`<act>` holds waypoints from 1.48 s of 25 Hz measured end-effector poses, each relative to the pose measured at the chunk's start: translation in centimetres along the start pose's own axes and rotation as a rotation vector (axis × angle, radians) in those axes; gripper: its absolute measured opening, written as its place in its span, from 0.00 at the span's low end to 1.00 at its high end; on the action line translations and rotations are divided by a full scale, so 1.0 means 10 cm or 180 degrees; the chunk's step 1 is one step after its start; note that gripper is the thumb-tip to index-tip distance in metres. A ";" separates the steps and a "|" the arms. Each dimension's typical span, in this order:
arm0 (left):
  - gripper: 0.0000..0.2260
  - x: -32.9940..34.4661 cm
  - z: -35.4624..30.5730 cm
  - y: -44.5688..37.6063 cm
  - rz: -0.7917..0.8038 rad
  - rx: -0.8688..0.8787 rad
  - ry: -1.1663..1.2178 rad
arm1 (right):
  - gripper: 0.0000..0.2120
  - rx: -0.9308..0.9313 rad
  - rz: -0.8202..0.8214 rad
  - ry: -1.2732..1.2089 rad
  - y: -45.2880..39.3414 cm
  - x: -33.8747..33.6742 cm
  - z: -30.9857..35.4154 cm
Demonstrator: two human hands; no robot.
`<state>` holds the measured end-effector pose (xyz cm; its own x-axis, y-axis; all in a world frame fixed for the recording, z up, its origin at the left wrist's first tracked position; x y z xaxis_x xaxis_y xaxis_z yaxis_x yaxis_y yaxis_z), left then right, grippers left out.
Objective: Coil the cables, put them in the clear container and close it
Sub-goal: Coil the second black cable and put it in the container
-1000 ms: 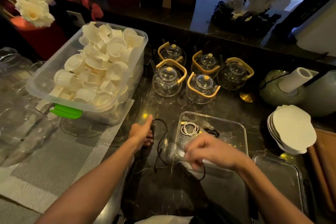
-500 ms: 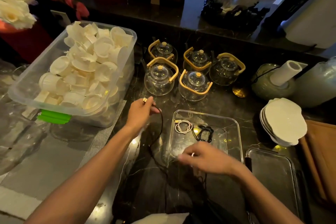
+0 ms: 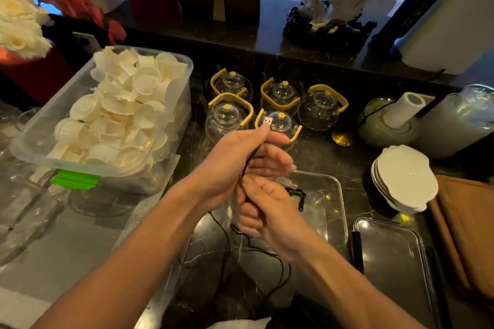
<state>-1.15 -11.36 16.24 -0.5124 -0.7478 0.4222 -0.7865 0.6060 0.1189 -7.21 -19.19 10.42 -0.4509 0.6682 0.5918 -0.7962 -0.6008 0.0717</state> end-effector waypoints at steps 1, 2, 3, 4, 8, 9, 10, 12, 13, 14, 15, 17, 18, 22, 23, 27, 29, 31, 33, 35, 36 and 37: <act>0.16 0.03 -0.05 0.01 -0.0027 0.0082 0.0190 | 0.14 0.0029 0.0066 -0.0216 0.02 0.03 0.00; 0.16 0.04 -0.14 0.02 -0.0113 0.0248 0.0473 | 0.14 0.0066 0.0145 -0.0375 0.04 0.02 -0.02; 0.15 0.01 -0.23 0.04 -0.0164 0.0437 0.0820 | 0.15 0.0124 0.0252 -0.0468 0.06 0.02 -0.03; 0.15 -0.02 -0.35 0.08 -0.0128 0.0609 0.1221 | 0.16 0.0203 0.0350 -0.0450 0.09 0.00 -0.06; 0.10 0.01 -0.73 0.20 0.0972 0.0671 0.2312 | 0.21 0.0718 0.0043 0.0207 0.17 -0.23 -0.19; 0.12 0.03 -0.67 0.21 0.0926 0.0468 0.2035 | 0.21 0.0810 -0.0232 0.0137 0.17 -0.33 -0.16; 0.14 0.04 -0.54 0.20 0.0772 0.0176 0.1575 | 0.21 0.0848 -0.0486 0.0012 0.16 -0.45 -0.11; 0.16 0.09 -0.15 0.19 0.0584 -0.0438 0.1038 | 0.21 0.0831 -0.0797 -0.0036 0.15 -0.63 0.07; 0.16 0.14 0.04 0.20 0.0617 -0.0694 0.0984 | 0.22 0.0854 -0.0838 0.0019 0.14 -0.68 0.17; 0.17 0.19 0.23 0.21 0.0699 -0.0898 0.0939 | 0.20 0.0892 -0.0814 0.0070 0.13 -0.72 0.27; 0.17 0.21 0.40 0.21 0.0784 -0.1062 0.0848 | 0.18 0.0978 -0.0782 0.0077 0.13 -0.75 0.35; 0.19 0.21 0.65 0.21 0.0798 -0.1236 0.0609 | 0.20 0.1201 -0.0834 0.0171 0.15 -0.81 0.49; 0.19 0.19 0.74 0.21 0.0750 -0.1283 0.0494 | 0.19 0.1285 -0.0857 0.0386 0.17 -0.82 0.56; 0.19 0.09 0.94 0.15 0.0337 -0.1394 -0.0017 | 0.16 0.1163 -0.0805 0.1521 0.17 -0.69 0.75; 0.18 0.07 0.95 0.13 0.0231 -0.1344 -0.0125 | 0.16 0.1046 -0.0834 0.1647 0.16 -0.65 0.76; 0.15 0.00 0.94 0.00 0.0090 -0.1128 -0.0086 | 0.14 0.0631 -0.1013 0.1606 0.19 -0.56 0.79; 0.13 -0.01 0.92 -0.04 0.0147 -0.1032 0.0145 | 0.14 0.0525 -0.1181 0.1451 0.23 -0.60 0.81; 0.12 0.01 0.87 -0.07 0.0244 -0.0839 0.0501 | 0.14 0.0420 -0.1354 0.1262 0.28 -0.64 0.82; 0.14 0.01 0.80 -0.12 0.0261 -0.0625 0.0794 | 0.14 0.0274 -0.1424 0.1302 0.33 -0.61 0.79; 0.15 -0.01 0.75 -0.17 0.0174 -0.0481 0.0930 | 0.14 0.0066 -0.1429 0.1879 0.38 -0.51 0.75; 0.14 -0.01 0.72 -0.19 0.0105 -0.0432 0.1020 | 0.14 -0.0046 -0.1415 0.2237 0.40 -0.44 0.74; 0.12 -0.02 0.69 -0.20 0.0056 -0.0394 0.1186 | 0.13 -0.0138 -0.1392 0.2547 0.41 -0.37 0.71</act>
<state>-1.86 -14.34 9.69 -0.3472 -0.6012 0.7197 -0.7195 0.6630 0.2067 -5.93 -27.27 14.22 -0.2377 0.9471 -0.2157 -0.9691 -0.2161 0.1189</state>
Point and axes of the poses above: each hand's wrist, its own y-axis away from the middle knuckle, its own x-axis out of the palm, z = x × y, the point moved 4 cm from there along -y, towards the middle knuckle, and after that the axes turned 12 degrees about z, right-handed, at the moved point
